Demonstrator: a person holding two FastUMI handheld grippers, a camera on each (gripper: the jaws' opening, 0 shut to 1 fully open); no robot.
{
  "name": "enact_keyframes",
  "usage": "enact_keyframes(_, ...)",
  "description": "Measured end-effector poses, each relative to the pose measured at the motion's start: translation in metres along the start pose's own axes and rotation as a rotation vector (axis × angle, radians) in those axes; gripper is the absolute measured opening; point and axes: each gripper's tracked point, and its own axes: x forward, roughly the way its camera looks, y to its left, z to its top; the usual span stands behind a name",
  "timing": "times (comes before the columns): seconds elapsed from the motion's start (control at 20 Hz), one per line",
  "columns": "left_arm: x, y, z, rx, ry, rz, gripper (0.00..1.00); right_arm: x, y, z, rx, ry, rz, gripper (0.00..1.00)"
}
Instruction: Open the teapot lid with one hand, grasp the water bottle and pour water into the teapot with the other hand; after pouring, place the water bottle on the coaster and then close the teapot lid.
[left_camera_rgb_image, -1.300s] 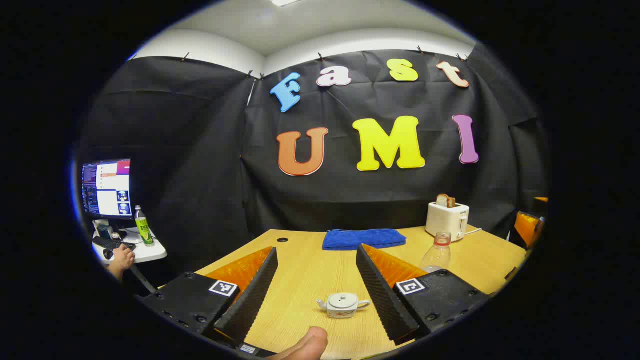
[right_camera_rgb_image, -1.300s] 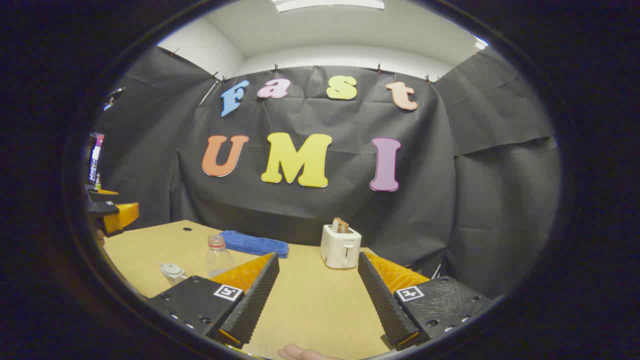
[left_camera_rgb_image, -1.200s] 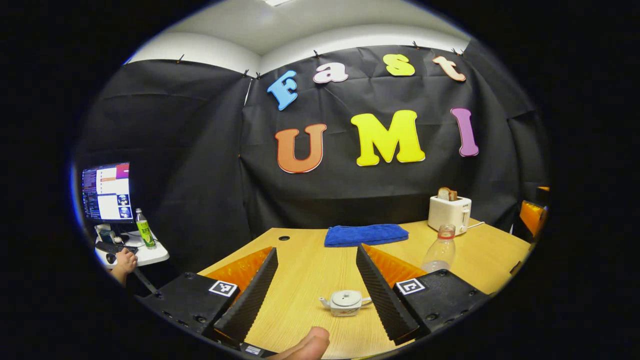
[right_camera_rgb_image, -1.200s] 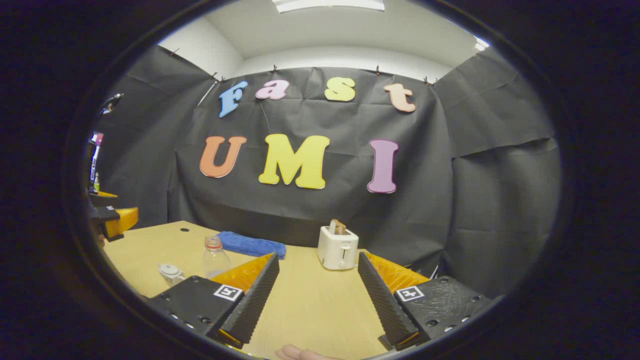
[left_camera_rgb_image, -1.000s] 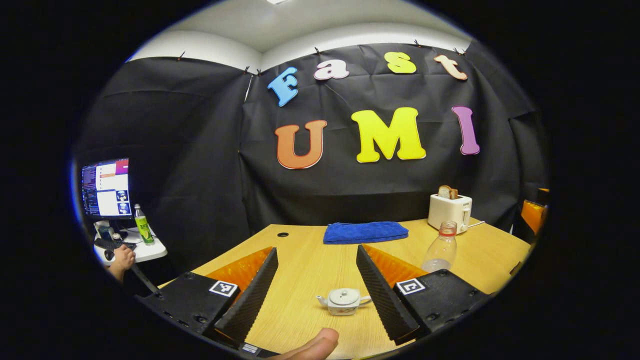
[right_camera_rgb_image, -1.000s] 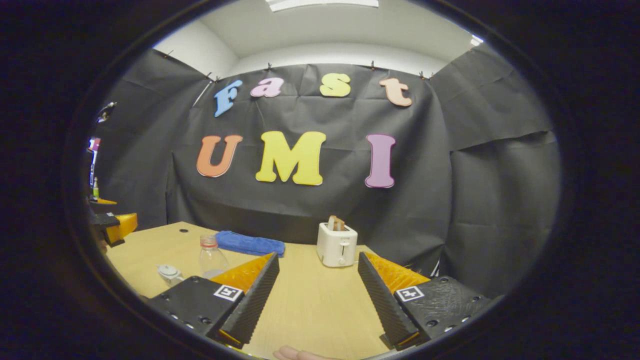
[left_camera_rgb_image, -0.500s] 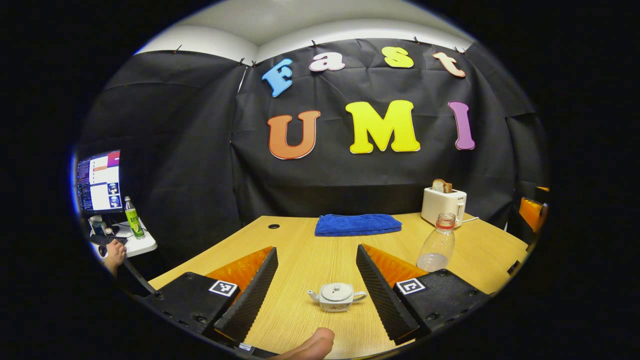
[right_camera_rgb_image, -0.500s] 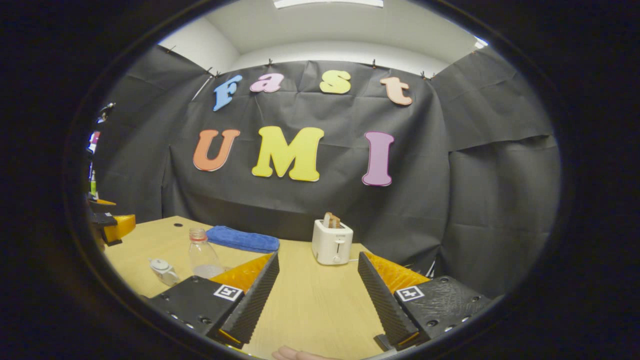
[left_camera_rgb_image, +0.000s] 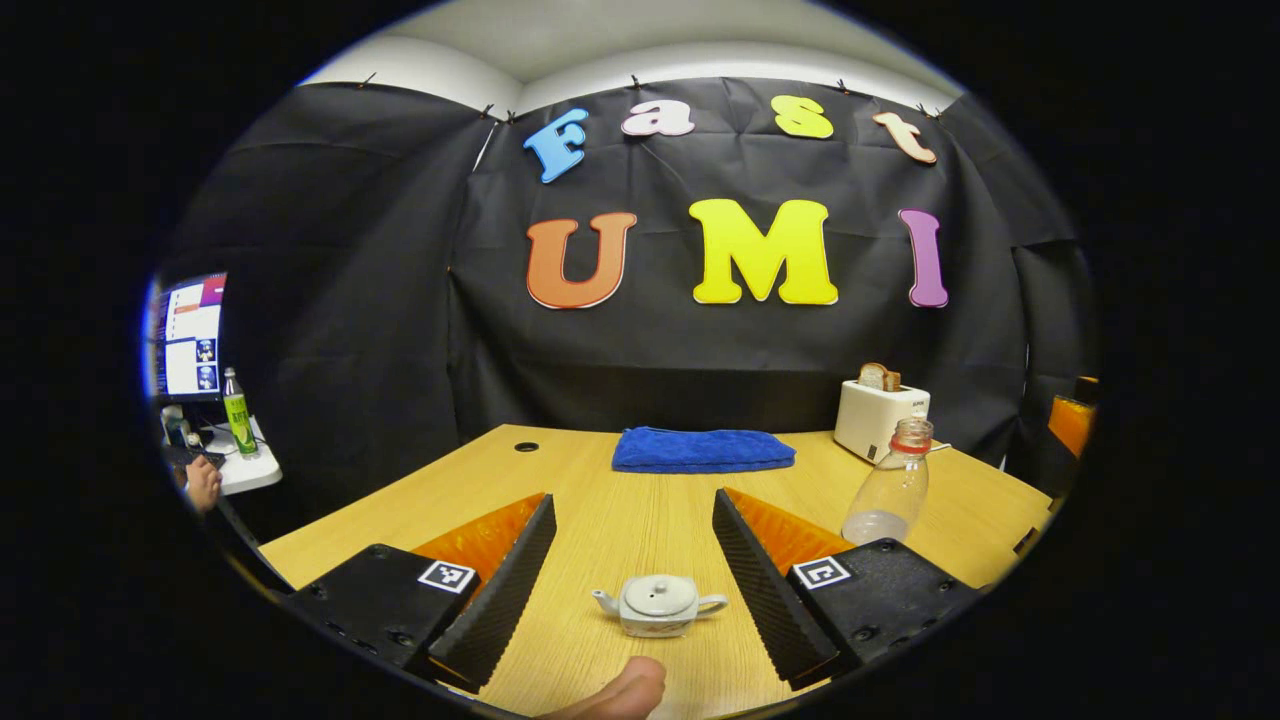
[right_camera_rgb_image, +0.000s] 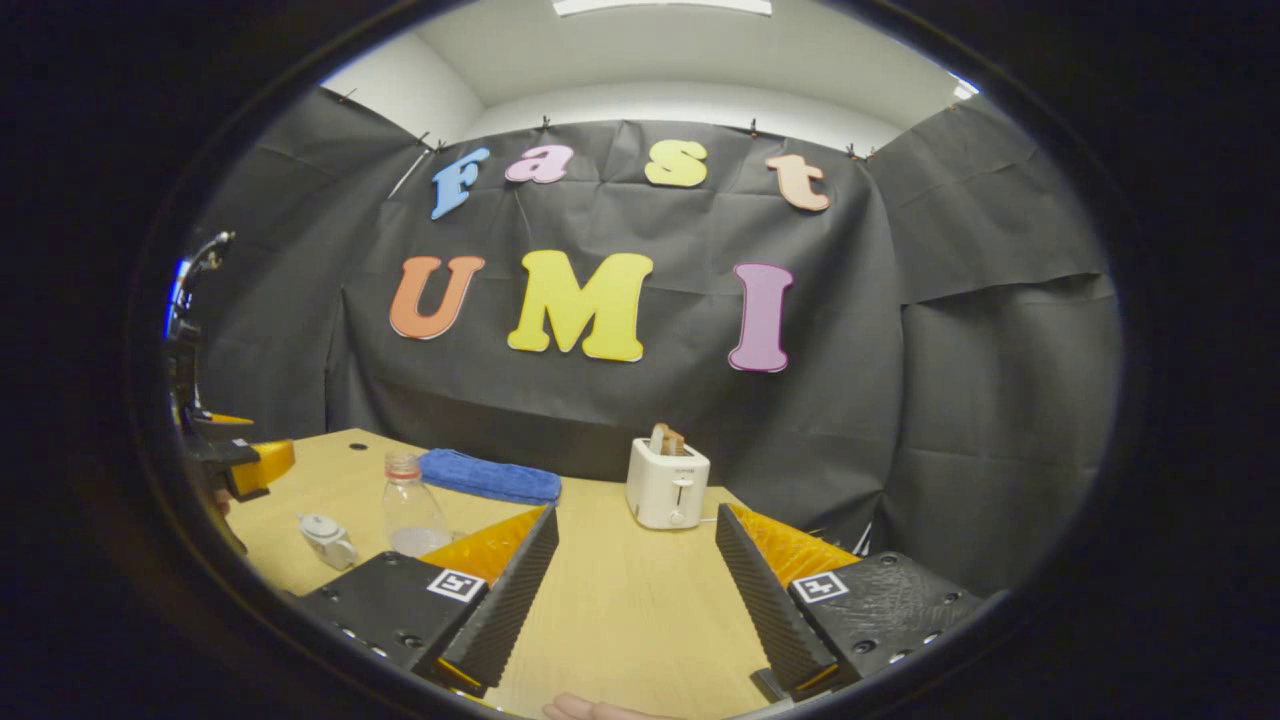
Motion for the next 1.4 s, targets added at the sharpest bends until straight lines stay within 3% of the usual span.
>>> enact_keyframes(0.45,0.036,-0.001,-0.066,0.070,0.138,-0.006,0.95,0.005,0.002,-0.005,-0.005,0.012,-0.003,0.95)
enact_keyframes(0.5,0.037,-0.005,-0.069,0.077,0.139,-0.023,0.84,0.005,0.001,-0.006,-0.005,0.013,-0.006,0.95)
enact_keyframes(0.75,0.043,-0.020,-0.084,0.087,0.182,-0.077,0.66,0.005,0.003,-0.006,-0.008,0.016,-0.005,0.97)
enact_keyframes(0.85,0.044,-0.020,-0.083,0.098,0.172,-0.080,0.59,0.005,0.004,-0.004,-0.008,0.011,-0.002,0.95)
enact_keyframes(0.9,0.045,-0.021,-0.082,0.109,0.169,-0.080,0.63,0.004,0.005,-0.005,-0.009,0.009,-0.001,0.97)
enact_keyframes(0.95,0.045,-0.020,-0.082,0.114,0.163,-0.081,0.48,0.004,0.006,-0.005,-0.011,0.009,0.000,0.97)
enact_keyframes(1.05,0.046,-0.017,-0.081,0.101,0.160,-0.067,0.36,0.004,0.008,-0.007,-0.014,0.014,0.005,0.97)
enact_keyframes(1.25,0.049,-0.017,-0.079,0.096,0.145,-0.064,0.14,0.004,0.014,-0.009,-0.018,0.023,0.016,0.95)
enact_keyframes(1.4,0.048,-0.016,-0.079,0.088,0.145,-0.053,0.04,0.000,0.033,-0.014,0.007,0.044,0.065,0.95)
